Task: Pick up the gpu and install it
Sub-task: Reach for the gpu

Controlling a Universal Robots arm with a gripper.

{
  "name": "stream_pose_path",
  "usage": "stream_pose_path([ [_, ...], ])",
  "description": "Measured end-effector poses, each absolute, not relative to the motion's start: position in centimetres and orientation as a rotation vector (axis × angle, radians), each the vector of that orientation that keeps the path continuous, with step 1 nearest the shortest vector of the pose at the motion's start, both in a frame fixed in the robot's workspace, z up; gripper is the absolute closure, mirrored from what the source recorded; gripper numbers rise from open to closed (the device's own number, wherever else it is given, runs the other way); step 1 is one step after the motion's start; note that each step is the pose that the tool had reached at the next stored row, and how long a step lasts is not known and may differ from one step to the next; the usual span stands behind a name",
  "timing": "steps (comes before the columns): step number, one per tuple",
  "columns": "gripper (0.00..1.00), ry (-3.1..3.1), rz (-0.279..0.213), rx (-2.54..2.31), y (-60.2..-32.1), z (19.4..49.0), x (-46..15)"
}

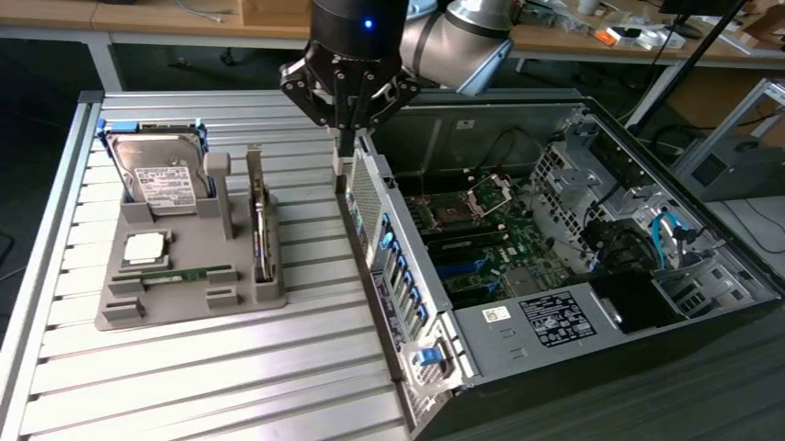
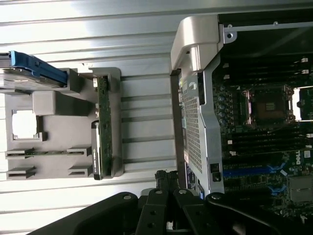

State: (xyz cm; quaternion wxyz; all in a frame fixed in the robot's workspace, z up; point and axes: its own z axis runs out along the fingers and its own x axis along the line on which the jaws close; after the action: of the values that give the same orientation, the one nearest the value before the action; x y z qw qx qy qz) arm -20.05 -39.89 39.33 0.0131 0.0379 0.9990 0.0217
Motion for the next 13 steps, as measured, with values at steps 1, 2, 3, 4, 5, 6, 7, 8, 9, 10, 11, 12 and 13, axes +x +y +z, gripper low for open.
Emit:
stream_pose_path([
  [1, 0.89, 3.112, 0.068, 0.118, -39.89, 39.33, -20.09],
  [2, 0.89, 3.112, 0.068, 0.118, -39.89, 39.33, -20.15],
  [3, 0.89, 3.113, 0.068, 0.118, -39.89, 39.33, -20.19],
  [4, 0.89, 3.113, 0.068, 0.118, -39.89, 39.33, -20.22],
  [5, 0.89, 3.112, 0.068, 0.118, -39.89, 39.33, -20.26],
  [6, 0.89, 3.113, 0.068, 0.118, -39.89, 39.33, -20.3],
  [7, 0.89, 3.112, 0.068, 0.118, -39.89, 39.33, -20.38],
  [8, 0.89, 3.112, 0.068, 0.118, -39.89, 39.33, -20.42],
  [9, 0.89, 3.113, 0.068, 0.118, -39.89, 39.33, -20.45],
  [10, 0.89, 3.112, 0.068, 0.118, -39.89, 39.33, -20.53],
  [11, 0.89, 3.112, 0.068, 0.118, -39.89, 39.33, -20.59],
  [12, 0.89, 3.112, 0.068, 0.118, -39.89, 39.33, -20.64],
  [13, 0.89, 3.112, 0.068, 0.118, -39.89, 39.33, -20.69],
])
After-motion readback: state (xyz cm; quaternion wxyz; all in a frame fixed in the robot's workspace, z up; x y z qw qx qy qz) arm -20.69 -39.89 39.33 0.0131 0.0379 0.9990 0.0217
